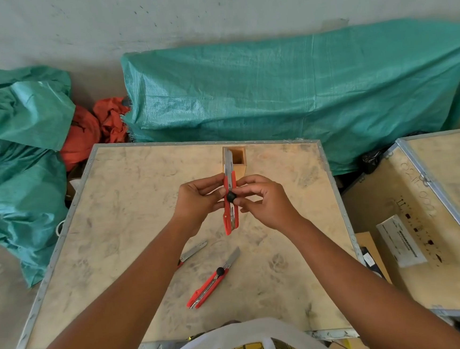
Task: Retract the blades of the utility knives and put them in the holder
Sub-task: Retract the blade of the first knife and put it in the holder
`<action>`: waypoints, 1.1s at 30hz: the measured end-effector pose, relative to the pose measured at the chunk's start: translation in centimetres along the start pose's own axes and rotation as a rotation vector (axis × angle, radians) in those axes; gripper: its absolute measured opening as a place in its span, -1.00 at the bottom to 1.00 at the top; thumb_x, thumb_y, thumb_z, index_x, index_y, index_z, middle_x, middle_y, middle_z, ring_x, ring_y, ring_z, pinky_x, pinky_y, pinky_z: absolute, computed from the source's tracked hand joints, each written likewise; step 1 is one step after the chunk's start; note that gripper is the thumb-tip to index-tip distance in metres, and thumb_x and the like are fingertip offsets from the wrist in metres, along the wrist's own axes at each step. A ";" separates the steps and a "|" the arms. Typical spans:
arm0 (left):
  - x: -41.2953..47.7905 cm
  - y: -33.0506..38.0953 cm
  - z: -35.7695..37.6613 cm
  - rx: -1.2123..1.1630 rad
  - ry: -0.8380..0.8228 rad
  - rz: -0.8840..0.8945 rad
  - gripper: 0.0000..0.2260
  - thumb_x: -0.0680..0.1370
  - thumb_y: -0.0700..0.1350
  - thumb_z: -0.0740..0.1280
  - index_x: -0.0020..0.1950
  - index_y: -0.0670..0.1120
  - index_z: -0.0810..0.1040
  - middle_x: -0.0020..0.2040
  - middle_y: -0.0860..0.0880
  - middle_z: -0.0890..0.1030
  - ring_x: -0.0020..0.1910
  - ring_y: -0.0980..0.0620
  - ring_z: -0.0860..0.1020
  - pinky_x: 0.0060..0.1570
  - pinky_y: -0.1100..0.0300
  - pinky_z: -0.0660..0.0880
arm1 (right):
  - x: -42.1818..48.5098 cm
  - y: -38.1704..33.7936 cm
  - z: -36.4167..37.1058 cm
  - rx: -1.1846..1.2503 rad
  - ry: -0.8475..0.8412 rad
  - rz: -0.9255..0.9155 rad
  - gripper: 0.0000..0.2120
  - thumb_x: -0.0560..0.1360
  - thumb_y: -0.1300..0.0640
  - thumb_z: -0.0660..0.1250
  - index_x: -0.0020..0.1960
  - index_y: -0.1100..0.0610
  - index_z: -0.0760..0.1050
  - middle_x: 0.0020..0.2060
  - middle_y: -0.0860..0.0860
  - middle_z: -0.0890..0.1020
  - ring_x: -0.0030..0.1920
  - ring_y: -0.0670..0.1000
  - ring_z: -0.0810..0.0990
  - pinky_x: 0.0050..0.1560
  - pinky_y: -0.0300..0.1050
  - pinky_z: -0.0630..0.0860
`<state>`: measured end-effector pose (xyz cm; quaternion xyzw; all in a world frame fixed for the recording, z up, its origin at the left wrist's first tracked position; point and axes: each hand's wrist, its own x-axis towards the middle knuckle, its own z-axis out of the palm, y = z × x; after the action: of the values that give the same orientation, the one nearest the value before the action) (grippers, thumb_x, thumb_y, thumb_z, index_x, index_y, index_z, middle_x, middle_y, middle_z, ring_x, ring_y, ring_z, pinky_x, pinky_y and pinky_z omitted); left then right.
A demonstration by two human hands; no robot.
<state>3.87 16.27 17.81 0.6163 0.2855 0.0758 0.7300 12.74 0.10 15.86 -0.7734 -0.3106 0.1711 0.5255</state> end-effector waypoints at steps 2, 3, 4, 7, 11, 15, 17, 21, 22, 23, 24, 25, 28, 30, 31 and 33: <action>0.0 0.1 0.1 -0.022 0.029 0.005 -0.70 0.52 -0.35 0.40 0.23 -0.17 0.65 0.14 -0.09 0.71 -0.01 -0.07 0.73 -0.04 0.00 0.69 | 0.0 -0.1 0.1 -0.054 -0.018 0.004 -0.74 0.47 0.30 0.52 0.15 0.17 0.71 0.14 0.03 0.61 0.05 -0.02 0.68 -0.13 -0.07 0.73; -0.1 0.1 0.1 -0.039 0.047 0.008 -0.70 0.53 -0.35 0.40 0.24 -0.17 0.64 0.13 -0.07 0.71 -0.03 -0.04 0.74 -0.08 0.05 0.69 | -0.1 -0.2 0.1 -0.080 -0.034 0.004 -0.73 0.47 0.29 0.52 0.15 0.16 0.71 0.15 0.02 0.61 0.05 -0.02 0.68 -0.13 -0.05 0.73; -0.1 0.2 0.1 -0.054 0.061 0.010 -0.70 0.53 -0.35 0.39 0.25 -0.17 0.63 0.12 -0.06 0.71 -0.04 -0.02 0.74 -0.11 0.09 0.69 | -0.2 -0.2 0.2 -0.101 -0.050 0.005 -0.73 0.47 0.29 0.52 0.16 0.15 0.70 0.15 0.02 0.60 0.05 -0.02 0.68 -0.12 -0.03 0.73; -0.2 0.3 0.2 -0.065 0.078 0.008 -0.70 0.54 -0.35 0.39 0.26 -0.16 0.63 0.11 -0.06 0.71 -0.06 -0.01 0.74 -0.14 0.11 0.69 | -0.4 -0.7 0.1 -0.137 -0.074 0.003 -0.72 0.47 0.28 0.52 0.18 0.16 0.70 0.16 0.02 0.61 0.05 -0.01 0.67 -0.12 -0.03 0.73; -0.4 0.2 0.6 -0.113 0.110 -0.008 -0.70 0.54 -0.35 0.38 0.25 -0.17 0.63 0.12 -0.08 0.71 -0.04 -0.05 0.74 -0.11 0.07 0.69 | -0.6 -1.1 -0.3 -0.197 -0.098 -0.021 -0.73 0.47 0.25 0.53 0.16 0.13 0.71 0.18 0.00 0.61 0.05 -0.04 0.65 -0.08 -0.14 0.71; -0.3 0.3 0.6 -0.139 0.142 -0.014 -0.70 0.55 -0.35 0.37 0.26 -0.17 0.63 0.14 -0.09 0.71 -0.01 -0.05 0.73 -0.13 0.08 0.69 | -1.2 -1.3 -0.2 -0.211 -0.121 -0.008 -0.76 0.45 0.25 0.54 0.11 0.12 0.73 0.18 -0.01 0.59 0.08 -0.08 0.62 -0.02 -0.08 0.71; -0.4 0.4 0.6 -0.127 0.136 -0.014 -0.70 0.55 -0.34 0.38 0.26 -0.16 0.63 0.16 -0.10 0.70 0.02 -0.07 0.73 -0.06 0.01 0.69 | -1.4 -1.4 -0.3 -0.193 -0.128 -0.012 -0.74 0.46 0.28 0.53 0.14 0.13 0.71 0.18 0.00 0.59 0.07 -0.06 0.64 -0.04 -0.05 0.71; -0.6 0.9 0.8 -0.049 0.118 -0.007 -0.69 0.54 -0.33 0.39 0.27 -0.15 0.63 0.18 -0.09 0.70 0.06 -0.09 0.71 -0.03 0.01 0.69 | -1.8 -1.4 -0.3 -0.177 -0.138 -0.031 -0.69 0.49 0.26 0.50 0.22 0.08 0.67 0.19 0.00 0.55 0.07 -0.05 0.67 -0.06 -0.08 0.71; -0.6 1.0 0.9 -0.030 0.113 -0.005 -0.69 0.54 -0.33 0.39 0.27 -0.15 0.63 0.18 -0.09 0.70 0.06 -0.09 0.71 -0.03 0.00 0.69 | -2.0 -1.3 -0.2 -0.176 -0.131 -0.030 -0.71 0.49 0.24 0.50 0.20 0.07 0.69 0.18 0.00 0.55 0.05 -0.07 0.67 -0.07 -0.14 0.70; -0.6 1.1 0.9 -0.018 0.105 -0.002 -0.70 0.54 -0.33 0.39 0.26 -0.15 0.64 0.18 -0.09 0.70 0.04 -0.07 0.71 -0.03 0.00 0.69 | -2.1 -1.3 -0.2 -0.173 -0.122 -0.027 -0.73 0.48 0.22 0.52 0.17 0.07 0.70 0.17 -0.01 0.54 0.03 -0.10 0.66 -0.09 -0.20 0.68; -0.6 1.2 1.0 -0.013 0.096 0.001 -0.70 0.55 -0.34 0.38 0.26 -0.15 0.64 0.17 -0.08 0.70 0.00 -0.03 0.72 -0.06 0.03 0.69 | -2.2 -1.4 -0.1 -0.169 -0.108 -0.022 -0.74 0.46 0.21 0.54 0.14 0.08 0.71 0.15 -0.01 0.55 0.01 -0.13 0.66 -0.13 -0.26 0.66; -0.7 1.2 1.1 -0.013 0.089 0.003 -0.70 0.55 -0.35 0.38 0.26 -0.16 0.64 0.15 -0.07 0.70 -0.05 0.02 0.73 -0.12 0.09 0.69 | -2.3 -1.4 0.0 -0.159 -0.087 -0.015 -0.76 0.44 0.19 0.56 0.10 0.10 0.71 0.13 -0.02 0.55 -0.01 -0.14 0.66 -0.17 -0.30 0.64; -0.7 1.4 1.4 -0.004 0.099 0.012 -0.71 0.55 -0.34 0.38 0.25 -0.15 0.64 0.15 -0.08 0.70 -0.02 0.01 0.72 -0.14 0.13 0.69 | -2.6 -1.4 0.3 -0.148 0.002 -0.014 -0.81 0.38 0.13 0.62 -0.06 0.14 0.70 0.07 -0.01 0.58 -0.02 -0.13 0.64 -0.22 -0.37 0.60; -0.6 1.5 1.4 0.003 0.120 0.011 -0.71 0.55 -0.33 0.39 0.25 -0.14 0.65 0.17 -0.08 0.70 0.03 -0.06 0.71 -0.09 0.08 0.69 | -2.8 -1.5 0.3 -0.129 0.015 -0.039 -0.73 0.40 0.11 0.60 0.07 0.10 0.68 0.10 -0.03 0.59 -0.02 -0.11 0.65 -0.21 -0.34 0.63; -0.6 1.5 1.4 -0.002 0.127 0.009 -0.71 0.54 -0.33 0.39 0.24 -0.15 0.65 0.16 -0.08 0.70 0.02 -0.06 0.71 -0.10 0.09 0.68 | -2.8 -1.5 0.3 -0.126 0.009 -0.051 -0.64 0.42 0.11 0.59 0.19 0.08 0.65 0.13 -0.05 0.59 -0.02 -0.10 0.66 -0.19 -0.31 0.65; -0.6 1.5 1.4 -0.024 0.128 0.000 -0.71 0.54 -0.33 0.39 0.24 -0.15 0.65 0.14 -0.07 0.70 -0.01 -0.03 0.72 -0.14 0.12 0.69 | -2.8 -1.4 0.1 -0.142 -0.004 -0.062 -0.63 0.44 0.12 0.56 0.24 0.06 0.65 0.14 -0.03 0.58 -0.02 -0.08 0.66 -0.15 -0.27 0.66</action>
<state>4.48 15.18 19.52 0.6015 0.3307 0.1185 0.7175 10.18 -1.36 16.90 -0.7984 -0.3467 0.1337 0.4738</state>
